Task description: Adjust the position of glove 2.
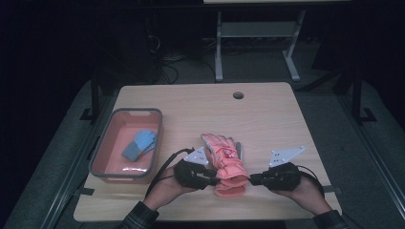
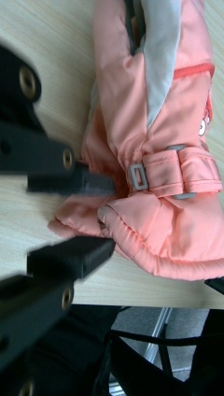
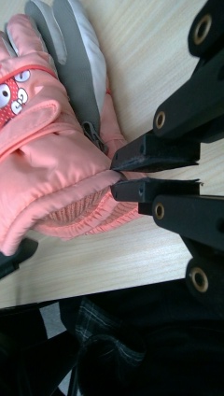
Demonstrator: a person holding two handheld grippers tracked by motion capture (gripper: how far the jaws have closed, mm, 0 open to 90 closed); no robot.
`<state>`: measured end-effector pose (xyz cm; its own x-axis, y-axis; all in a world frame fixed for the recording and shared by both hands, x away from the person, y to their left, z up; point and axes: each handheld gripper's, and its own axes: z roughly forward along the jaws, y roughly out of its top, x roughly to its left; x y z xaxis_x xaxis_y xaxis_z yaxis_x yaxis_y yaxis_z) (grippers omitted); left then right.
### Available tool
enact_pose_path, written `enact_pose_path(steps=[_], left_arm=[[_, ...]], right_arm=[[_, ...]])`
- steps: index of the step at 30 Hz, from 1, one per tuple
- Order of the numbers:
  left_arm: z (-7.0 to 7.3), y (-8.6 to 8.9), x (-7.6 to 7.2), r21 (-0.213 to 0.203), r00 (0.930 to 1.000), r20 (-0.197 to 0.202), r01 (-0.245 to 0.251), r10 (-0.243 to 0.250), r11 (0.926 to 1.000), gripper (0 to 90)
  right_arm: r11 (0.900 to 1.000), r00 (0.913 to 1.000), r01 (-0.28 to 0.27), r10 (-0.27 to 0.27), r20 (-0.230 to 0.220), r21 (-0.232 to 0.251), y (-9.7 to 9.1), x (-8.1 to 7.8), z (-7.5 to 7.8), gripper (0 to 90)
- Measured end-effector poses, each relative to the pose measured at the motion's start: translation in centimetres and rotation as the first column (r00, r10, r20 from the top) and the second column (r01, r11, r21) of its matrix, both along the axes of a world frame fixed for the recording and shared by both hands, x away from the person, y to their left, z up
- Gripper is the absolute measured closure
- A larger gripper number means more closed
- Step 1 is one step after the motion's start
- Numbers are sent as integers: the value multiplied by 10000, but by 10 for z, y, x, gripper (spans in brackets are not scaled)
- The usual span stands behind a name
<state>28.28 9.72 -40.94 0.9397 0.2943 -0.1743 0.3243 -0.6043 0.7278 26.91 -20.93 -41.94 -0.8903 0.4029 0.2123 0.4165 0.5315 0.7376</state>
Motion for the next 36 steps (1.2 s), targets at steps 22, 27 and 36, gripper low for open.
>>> enact_pose_path(steps=[22, 27, 36], left_arm=[[8, 15, 37, 267, 9814, 453, -1879, 1866, 9818, 547], [1, 9, 43, 706, 9840, 607, -1715, 1674, 9826, 545], [-4, 1, 48, 1053, 9865, 756, -1528, 1453, 9826, 775]], right_arm=[[9926, 9951, 938, -960, 254, 776, 14, 80, 13, 670], [9950, 9982, 602, -606, 21, 797, 33, 96, 5, 625], [9985, 9967, 378, -348, -739, 399, 49, 108, -16, 832]])
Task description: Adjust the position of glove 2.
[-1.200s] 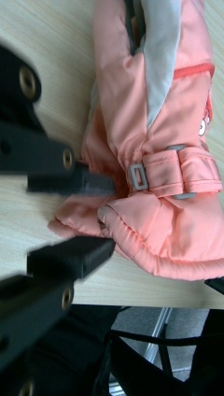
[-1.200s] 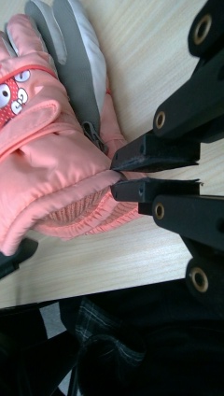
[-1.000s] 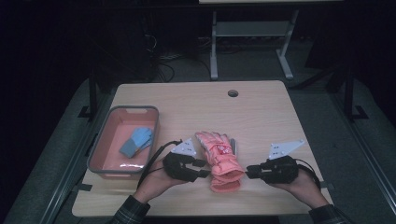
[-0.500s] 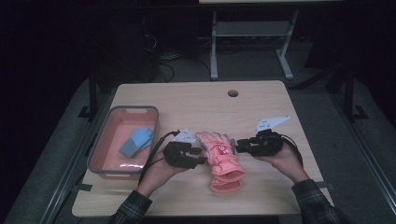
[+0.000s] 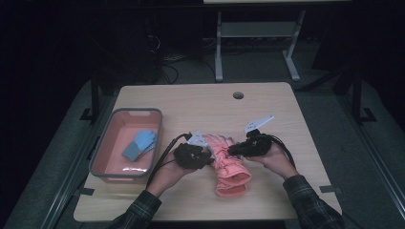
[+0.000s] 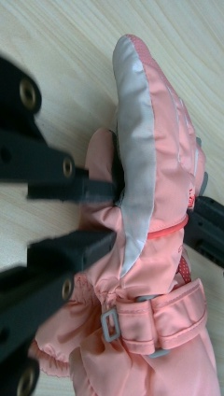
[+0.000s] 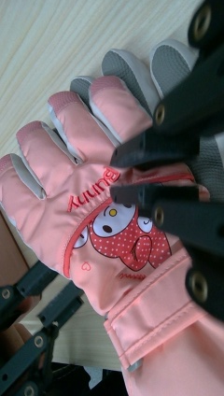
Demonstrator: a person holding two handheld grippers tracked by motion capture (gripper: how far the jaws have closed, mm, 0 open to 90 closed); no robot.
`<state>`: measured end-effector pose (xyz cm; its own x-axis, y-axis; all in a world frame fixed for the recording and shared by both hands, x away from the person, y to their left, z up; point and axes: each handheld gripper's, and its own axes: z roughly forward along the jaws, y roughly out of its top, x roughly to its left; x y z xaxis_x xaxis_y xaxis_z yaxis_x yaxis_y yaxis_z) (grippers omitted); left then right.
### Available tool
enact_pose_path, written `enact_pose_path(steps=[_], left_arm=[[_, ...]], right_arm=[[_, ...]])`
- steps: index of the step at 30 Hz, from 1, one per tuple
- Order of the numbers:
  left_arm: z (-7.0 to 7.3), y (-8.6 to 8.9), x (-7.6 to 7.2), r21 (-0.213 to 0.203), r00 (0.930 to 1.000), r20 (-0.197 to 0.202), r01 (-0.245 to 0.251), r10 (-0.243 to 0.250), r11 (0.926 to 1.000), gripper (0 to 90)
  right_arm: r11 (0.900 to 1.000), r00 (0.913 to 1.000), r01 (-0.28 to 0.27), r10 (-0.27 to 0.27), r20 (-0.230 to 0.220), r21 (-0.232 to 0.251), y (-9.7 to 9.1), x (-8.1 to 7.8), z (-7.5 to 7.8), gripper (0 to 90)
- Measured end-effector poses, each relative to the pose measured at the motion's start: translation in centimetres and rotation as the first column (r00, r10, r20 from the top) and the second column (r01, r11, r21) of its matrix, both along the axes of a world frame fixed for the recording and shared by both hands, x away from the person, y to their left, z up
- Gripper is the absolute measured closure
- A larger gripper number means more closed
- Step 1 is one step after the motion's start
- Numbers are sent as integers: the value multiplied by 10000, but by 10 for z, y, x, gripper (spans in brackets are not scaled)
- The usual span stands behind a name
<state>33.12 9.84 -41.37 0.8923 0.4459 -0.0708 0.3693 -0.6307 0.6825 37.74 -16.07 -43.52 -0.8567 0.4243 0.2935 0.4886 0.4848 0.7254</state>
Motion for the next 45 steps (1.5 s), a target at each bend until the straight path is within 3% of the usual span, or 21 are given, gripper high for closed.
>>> enact_pose_path(steps=[3, 10, 17, 22, 29, 31, 35, 37, 38, 40, 42, 43, 45], left_arm=[[2, 1, 0, -16, 9999, 166, -47, 48, 10000, 877], [9, 3, 0, -249, 9992, 379, -141, 150, 9996, 896], [14, -5, 4, -337, 9991, 417, -102, 116, 9994, 897], [9, -14, 12, -475, 9993, 292, -239, 253, 9986, 896], [8, -18, 13, -560, 9994, 315, -127, 144, 9984, 896], [6, -20, 13, -459, 9997, 257, -14, 26, 9989, 893], [-2, -28, 12, -154, 9997, 204, 157, -154, 9998, 860], [-4, -30, 11, -5, 9994, 333, 117, -117, 9999, 805], [-2, -28, 11, -35, 9994, 359, 37, -35, 10000, 779], [-1, -26, 11, -98, 9995, 319, 1, 3, 10000, 716], [0, -21, 10, -95, 9997, 233, -53, 55, 9999, 687], [0, -18, 10, -57, 9998, 209, -71, 72, 10000, 618], [0, -9, 7, -8, 9998, 149, -147, 147, 9999, 566]], right_arm=[[10000, 9999, 40, -39, 139, -82, -2, -1, 2, 886], [9994, 9987, 35, -53, 513, 349, -13, -12, 21, 888], [9995, 9983, 112, -129, 563, 311, -25, -25, 31, 888], [9995, 9989, 284, -279, 374, -124, -28, -24, 24, 887], [9995, 9986, 299, -302, 438, 59, -37, -32, 29, 883], [9991, 9993, 287, -280, 228, -323, -37, -35, 21, 874], [9975, 9998, 215, -219, -44, -671, -35, -36, 10, 859], [9978, 9998, 204, -209, -69, -631, -35, -36, 8, 811], [9987, 9997, 221, -218, 83, -449, -38, -37, 11, 736], [9989, 9994, 304, -299, 150, -350, -39, -38, 14, 732], [9988, 9984, 463, -456, 335, -183, -43, -39, 19, 777], [9980, 9965, 621, -616, 561, -72, -46, -40, 23, 849], [9975, 9945, 703, -700, 781, -5, -45, -40, 25, 899]])
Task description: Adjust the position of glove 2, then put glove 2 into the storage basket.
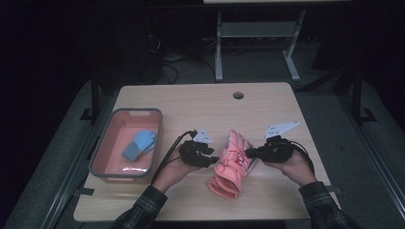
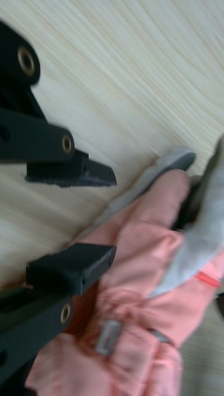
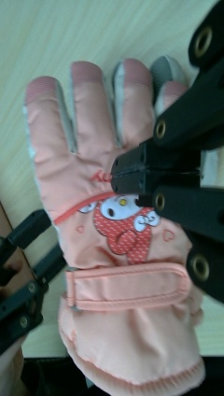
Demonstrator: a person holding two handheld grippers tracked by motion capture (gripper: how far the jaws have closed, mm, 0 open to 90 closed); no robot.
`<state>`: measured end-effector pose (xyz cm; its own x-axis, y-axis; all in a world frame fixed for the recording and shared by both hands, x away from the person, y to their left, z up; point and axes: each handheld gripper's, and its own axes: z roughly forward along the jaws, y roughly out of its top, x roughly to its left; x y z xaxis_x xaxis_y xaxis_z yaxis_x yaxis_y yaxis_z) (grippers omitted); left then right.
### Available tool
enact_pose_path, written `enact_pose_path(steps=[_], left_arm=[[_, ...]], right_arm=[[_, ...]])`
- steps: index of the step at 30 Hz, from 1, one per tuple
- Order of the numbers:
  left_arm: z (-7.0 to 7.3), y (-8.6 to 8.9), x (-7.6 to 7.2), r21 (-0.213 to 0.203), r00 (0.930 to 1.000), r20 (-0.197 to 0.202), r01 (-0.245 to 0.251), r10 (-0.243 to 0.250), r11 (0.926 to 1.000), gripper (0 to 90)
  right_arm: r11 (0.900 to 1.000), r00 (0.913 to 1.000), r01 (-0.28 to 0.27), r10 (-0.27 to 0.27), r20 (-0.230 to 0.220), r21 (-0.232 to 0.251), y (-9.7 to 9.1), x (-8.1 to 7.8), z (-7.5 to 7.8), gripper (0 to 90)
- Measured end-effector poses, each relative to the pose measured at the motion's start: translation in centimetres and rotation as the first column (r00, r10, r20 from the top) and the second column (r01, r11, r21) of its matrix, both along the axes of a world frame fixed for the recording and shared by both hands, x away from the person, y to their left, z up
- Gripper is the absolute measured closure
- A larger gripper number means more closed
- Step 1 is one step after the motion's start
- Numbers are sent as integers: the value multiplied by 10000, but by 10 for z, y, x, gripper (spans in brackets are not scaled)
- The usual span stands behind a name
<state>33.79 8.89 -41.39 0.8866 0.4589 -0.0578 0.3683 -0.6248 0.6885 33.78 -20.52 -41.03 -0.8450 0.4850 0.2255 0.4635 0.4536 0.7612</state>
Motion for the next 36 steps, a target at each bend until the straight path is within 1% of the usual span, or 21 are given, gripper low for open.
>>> enact_pose_path(steps=[1, 2, 3, 4, 6, 8, 10, 11, 12, 14, 15, 16, 17, 18, 21, 24, 25, 26, 28, 29, 36], left_arm=[[0, 0, 0, 0, 10000, 0, 0, 0, 10000, 543], [1, 3, -1, -1, 10000, -55, -1, 1, 10000, 543], [1, 5, -2, -80, 10000, -62, -34, 34, 10000, 526], [2, 9, -3, 8, 10000, -36, 11, -11, 10000, 504], [4, 13, -4, -118, 10000, -80, -59, 58, 9999, 464], [7, 17, -4, -163, 9999, -110, -114, 112, 9998, 426], [10, 20, -3, -369, 9996, -140, -259, 254, 9990, 392], [14, 23, -2, -508, 9993, -123, -345, 339, 9981, 362], [14, 23, -2, -508, 9993, -123, -345, 339, 9981, 338], [17, 24, 0, -658, 9992, -183, -380, 369, 9971, 297], [18, 24, 1, -713, 9994, -160, -333, 322, 9969, 297], [19, 24, 2, -870, 9990, -257, -398, 377, 9954, 286], [20, 23, 4, -891, 9993, -206, -335, 318, 9955, 270], [20, 21, 4, -954, 9990, -274, -367, 342, 9948, 252], [22, 14, 7, -958, 9991, -380, -198, 163, 9952, 197], [23, 2, 9, -1030, 9991, -409, 38, -80, 9947, 181], [25, -7, 12, -1058, 9990, -382, 172, -213, 9942, 180], [25, -7, 12, -1058, 9990, -382, 172, -213, 9942, 177], [25, -14, 15, -1151, 9988, -427, 202, -252, 9931, 177], [25, -18, 17, -1112, 9986, -436, 247, -297, 9935, 177], [8, -41, 26, -958, 9940, -1019, 297, -395, 9950, 167]], right_arm=[[10000, 10000, 0, 0, 0, 0, 0, 0, 0, 899], [10000, 10000, 28, -29, 90, 22, 2, 0, 0, 900], [10000, 9999, 29, -30, 125, 34, 4, 1, 0, 900], [10000, 10000, 9, -9, 97, -17, 6, 1, 0, 900], [9996, 9999, 6, -3, 131, -283, 11, 2, -4, 900], [9994, 10000, -39, 40, 25, -352, 14, 4, -9, 900], [9989, 10000, -83, 81, -55, -469, 17, 5, -13, 900], [9977, 9999, -113, 105, -130, -661, 20, 5, -17, 900], [9966, 9998, -137, 126, -143, -807, 22, 5, -20, 900], [9963, 9997, -137, 118, -224, -846, 24, 5, -24, 900], [9963, 9997, -137, 118, -224, -846, 24, 5, -24, 900], [9959, 9997, -166, 148, -215, -885, 25, 5, -26, 900], [9953, 9996, -198, 179, -210, -948, 25, 5, -27, 900], [9949, 9996, -174, 152, -230, -994, 26, 5, -27, 900], [9914, 9996, -214, 189, -205, -1288, 28, 4, -31, 900], [9889, 9997, -209, 191, -141, -1471, 30, 4, -33, 900], [9883, 9997, -221, 201, -149, -1510, 31, 3, -33, 900], [9883, 9997, -221, 201, -149, -1510, 31, 3, -33, 900], [9877, 9997, -233, 215, -131, -1545, 32, 3, -34, 900], [9877, 9997, -237, 219, -132, -1543, 32, 3, -34, 900], [9855, 9997, -203, 177, -166, -1685, 33, 2, -36, 900]])
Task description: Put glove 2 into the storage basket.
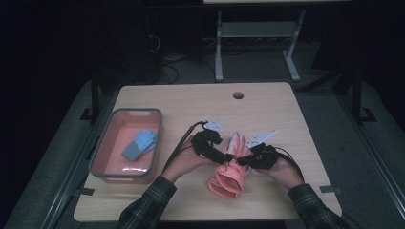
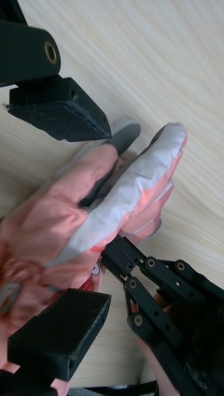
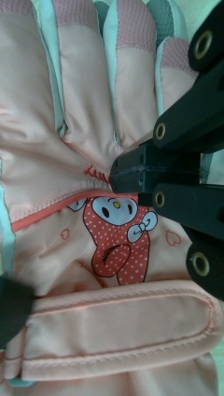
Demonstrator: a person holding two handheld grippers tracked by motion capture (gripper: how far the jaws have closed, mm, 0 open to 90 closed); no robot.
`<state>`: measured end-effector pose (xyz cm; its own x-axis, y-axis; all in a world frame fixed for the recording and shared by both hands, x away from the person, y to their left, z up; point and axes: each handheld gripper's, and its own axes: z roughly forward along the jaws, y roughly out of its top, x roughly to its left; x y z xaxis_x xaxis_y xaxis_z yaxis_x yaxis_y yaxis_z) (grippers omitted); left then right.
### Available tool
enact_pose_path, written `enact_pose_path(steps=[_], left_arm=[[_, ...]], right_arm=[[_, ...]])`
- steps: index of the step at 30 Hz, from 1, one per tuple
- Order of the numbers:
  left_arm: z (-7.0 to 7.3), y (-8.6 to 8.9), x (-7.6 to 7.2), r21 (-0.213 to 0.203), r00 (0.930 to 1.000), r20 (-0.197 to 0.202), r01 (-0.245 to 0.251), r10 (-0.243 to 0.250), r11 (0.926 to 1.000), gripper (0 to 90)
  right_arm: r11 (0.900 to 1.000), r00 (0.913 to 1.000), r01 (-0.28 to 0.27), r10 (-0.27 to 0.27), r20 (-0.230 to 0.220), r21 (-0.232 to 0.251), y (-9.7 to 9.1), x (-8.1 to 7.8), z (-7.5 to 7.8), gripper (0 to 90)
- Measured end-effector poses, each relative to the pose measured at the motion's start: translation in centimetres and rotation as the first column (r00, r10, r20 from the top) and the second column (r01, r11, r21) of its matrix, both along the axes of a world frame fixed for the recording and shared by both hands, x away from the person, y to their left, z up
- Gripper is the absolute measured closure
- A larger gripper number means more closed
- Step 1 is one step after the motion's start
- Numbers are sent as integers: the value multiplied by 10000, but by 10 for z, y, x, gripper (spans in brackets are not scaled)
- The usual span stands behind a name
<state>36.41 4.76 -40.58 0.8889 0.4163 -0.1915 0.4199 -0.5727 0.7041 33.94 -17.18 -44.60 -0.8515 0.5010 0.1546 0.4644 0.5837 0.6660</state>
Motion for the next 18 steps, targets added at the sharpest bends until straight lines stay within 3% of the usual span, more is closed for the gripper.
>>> enact_pose_path(steps=[4, 5, 6, 7, 9, 14, 18], left_arm=[[-11, -6, 3, 201, 9987, -503, 4, 6, 9998, 166], [-18, -10, 4, 645, 9985, -538, 147, -112, 9978, 165], [-18, -10, 4, 645, 9985, -538, 147, -112, 9978, 165], [-26, -13, 5, 792, 9967, -806, 163, -99, 9967, 145], [-29, -13, 7, 833, 9953, -950, 254, -174, 9962, 137], [-42, -11, 11, 464, 9850, -1709, 307, -224, 9984, 126], [-46, -12, 13, 528, 9823, -1850, 388, -284, 9979, 127]], right_arm=[[10000, 10000, -22, 22, 84, 7, -1, -1, -2, 900], [10000, 10000, -18, 18, 96, 2, -1, -1, -2, 900], [10000, 10000, -18, 18, 96, 2, -1, -1, -2, 900], [10000, 10000, 6, -6, 88, -35, 0, -1, -2, 900], [10000, 10000, -1, 2, 98, -83, 0, -2, -2, 900], [9999, 9997, -45, 49, 257, -158, -2, -3, -2, 900], [9996, 9991, -38, 49, 419, -268, -6, -6, 2, 900]])
